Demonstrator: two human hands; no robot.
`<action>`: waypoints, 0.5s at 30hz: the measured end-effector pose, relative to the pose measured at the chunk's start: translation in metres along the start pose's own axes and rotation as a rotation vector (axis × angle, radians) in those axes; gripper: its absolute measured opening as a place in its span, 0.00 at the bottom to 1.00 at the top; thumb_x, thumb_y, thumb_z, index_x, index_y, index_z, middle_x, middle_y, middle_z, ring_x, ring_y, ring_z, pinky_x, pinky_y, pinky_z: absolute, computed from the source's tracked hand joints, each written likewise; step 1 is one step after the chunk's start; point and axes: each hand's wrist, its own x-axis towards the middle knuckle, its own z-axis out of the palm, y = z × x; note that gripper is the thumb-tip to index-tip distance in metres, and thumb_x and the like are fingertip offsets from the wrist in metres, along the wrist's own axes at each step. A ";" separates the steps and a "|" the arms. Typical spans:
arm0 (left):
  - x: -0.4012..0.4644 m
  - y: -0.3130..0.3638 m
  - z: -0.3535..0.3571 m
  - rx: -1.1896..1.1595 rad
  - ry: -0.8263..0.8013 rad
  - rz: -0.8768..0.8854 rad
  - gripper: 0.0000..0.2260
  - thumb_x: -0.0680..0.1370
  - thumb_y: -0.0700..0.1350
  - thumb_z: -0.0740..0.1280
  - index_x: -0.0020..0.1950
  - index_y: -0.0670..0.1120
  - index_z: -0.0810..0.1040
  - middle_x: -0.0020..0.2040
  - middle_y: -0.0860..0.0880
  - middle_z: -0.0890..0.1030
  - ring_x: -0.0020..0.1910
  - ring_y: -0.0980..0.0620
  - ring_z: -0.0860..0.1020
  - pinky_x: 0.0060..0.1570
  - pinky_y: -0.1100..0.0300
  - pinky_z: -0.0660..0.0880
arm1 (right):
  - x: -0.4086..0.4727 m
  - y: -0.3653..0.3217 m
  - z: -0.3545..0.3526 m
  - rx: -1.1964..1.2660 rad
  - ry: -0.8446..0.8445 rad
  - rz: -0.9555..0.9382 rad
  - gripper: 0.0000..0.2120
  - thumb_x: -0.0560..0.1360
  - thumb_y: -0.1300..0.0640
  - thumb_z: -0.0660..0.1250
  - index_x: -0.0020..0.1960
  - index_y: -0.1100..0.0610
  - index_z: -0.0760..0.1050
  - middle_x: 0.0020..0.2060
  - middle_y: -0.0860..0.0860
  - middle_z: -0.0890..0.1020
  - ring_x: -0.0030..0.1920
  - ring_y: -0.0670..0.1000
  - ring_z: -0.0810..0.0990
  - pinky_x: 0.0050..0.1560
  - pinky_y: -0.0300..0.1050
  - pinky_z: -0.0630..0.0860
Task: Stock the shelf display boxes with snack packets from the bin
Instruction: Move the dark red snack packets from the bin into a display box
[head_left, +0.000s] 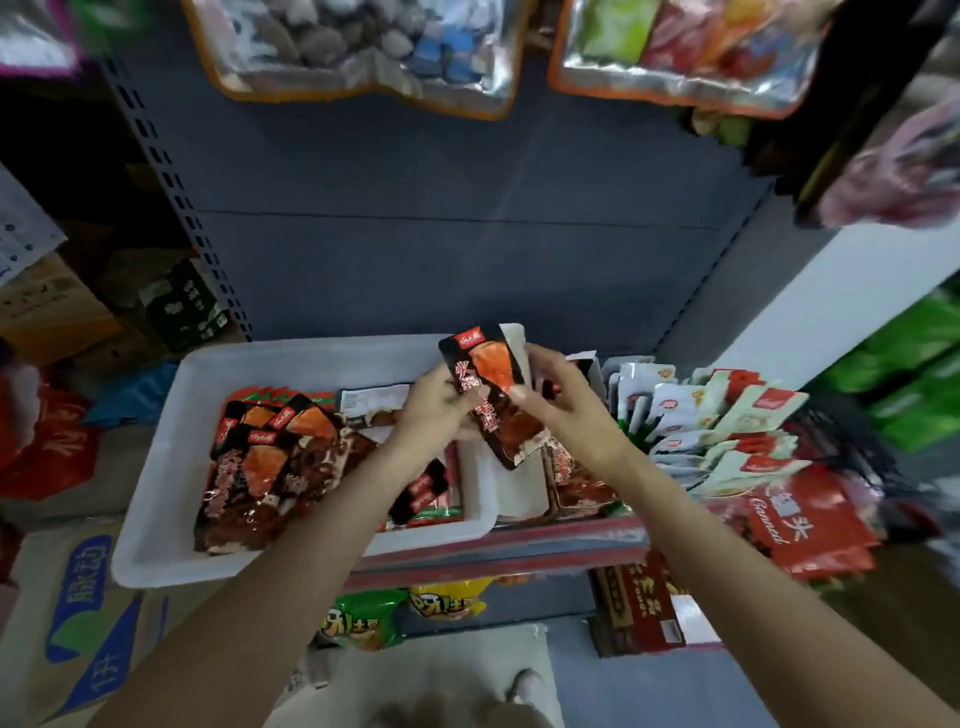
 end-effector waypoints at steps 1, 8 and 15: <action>0.001 0.002 0.012 0.049 -0.039 0.028 0.08 0.78 0.38 0.66 0.56 0.46 0.73 0.44 0.49 0.80 0.35 0.61 0.80 0.33 0.65 0.79 | -0.001 0.002 -0.012 0.023 0.039 0.020 0.32 0.73 0.49 0.70 0.72 0.48 0.61 0.66 0.50 0.70 0.66 0.45 0.69 0.65 0.45 0.70; 0.009 -0.009 0.084 0.361 -0.159 0.124 0.14 0.75 0.40 0.70 0.59 0.41 0.75 0.47 0.46 0.82 0.42 0.49 0.81 0.44 0.53 0.80 | -0.011 0.012 -0.075 -0.370 0.126 -0.044 0.25 0.71 0.68 0.69 0.65 0.53 0.71 0.52 0.50 0.79 0.43 0.51 0.76 0.44 0.38 0.72; 0.014 -0.027 0.098 0.547 -0.067 0.226 0.13 0.74 0.39 0.71 0.59 0.42 0.78 0.42 0.49 0.82 0.38 0.53 0.79 0.38 0.72 0.71 | -0.017 0.031 -0.080 -0.589 0.015 -0.064 0.06 0.72 0.66 0.68 0.49 0.60 0.78 0.43 0.54 0.81 0.42 0.52 0.76 0.44 0.43 0.71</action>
